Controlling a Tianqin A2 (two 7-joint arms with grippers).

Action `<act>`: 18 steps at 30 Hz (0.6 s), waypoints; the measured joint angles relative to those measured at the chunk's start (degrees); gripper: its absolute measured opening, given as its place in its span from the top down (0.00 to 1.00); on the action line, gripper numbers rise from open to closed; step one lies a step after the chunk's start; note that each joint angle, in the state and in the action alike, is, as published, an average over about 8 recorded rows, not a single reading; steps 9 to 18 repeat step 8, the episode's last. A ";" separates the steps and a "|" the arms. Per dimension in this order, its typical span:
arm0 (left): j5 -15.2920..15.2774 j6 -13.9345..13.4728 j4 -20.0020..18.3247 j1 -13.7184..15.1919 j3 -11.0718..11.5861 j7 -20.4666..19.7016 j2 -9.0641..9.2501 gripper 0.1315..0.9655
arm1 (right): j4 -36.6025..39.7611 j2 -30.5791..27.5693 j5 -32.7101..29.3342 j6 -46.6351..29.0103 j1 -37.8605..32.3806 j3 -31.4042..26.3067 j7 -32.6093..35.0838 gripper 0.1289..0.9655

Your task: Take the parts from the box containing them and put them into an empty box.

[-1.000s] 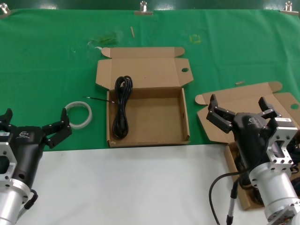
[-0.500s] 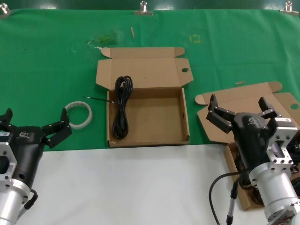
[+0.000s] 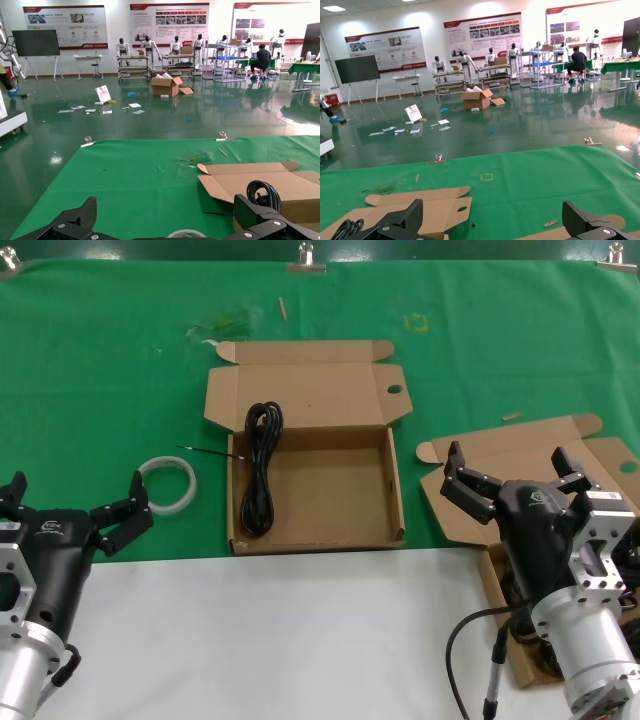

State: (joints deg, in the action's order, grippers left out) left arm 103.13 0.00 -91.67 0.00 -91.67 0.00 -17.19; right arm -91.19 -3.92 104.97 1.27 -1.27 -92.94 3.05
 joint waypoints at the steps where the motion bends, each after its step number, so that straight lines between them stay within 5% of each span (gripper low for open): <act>1: 0.00 0.00 0.00 0.00 0.00 0.00 0.00 0.00 | 0.00 0.00 0.00 0.00 0.00 0.00 0.00 0.00; 18: 0.00 0.00 0.00 0.00 0.00 0.00 0.00 0.00 | 0.00 0.00 0.00 0.00 0.00 0.00 0.00 0.00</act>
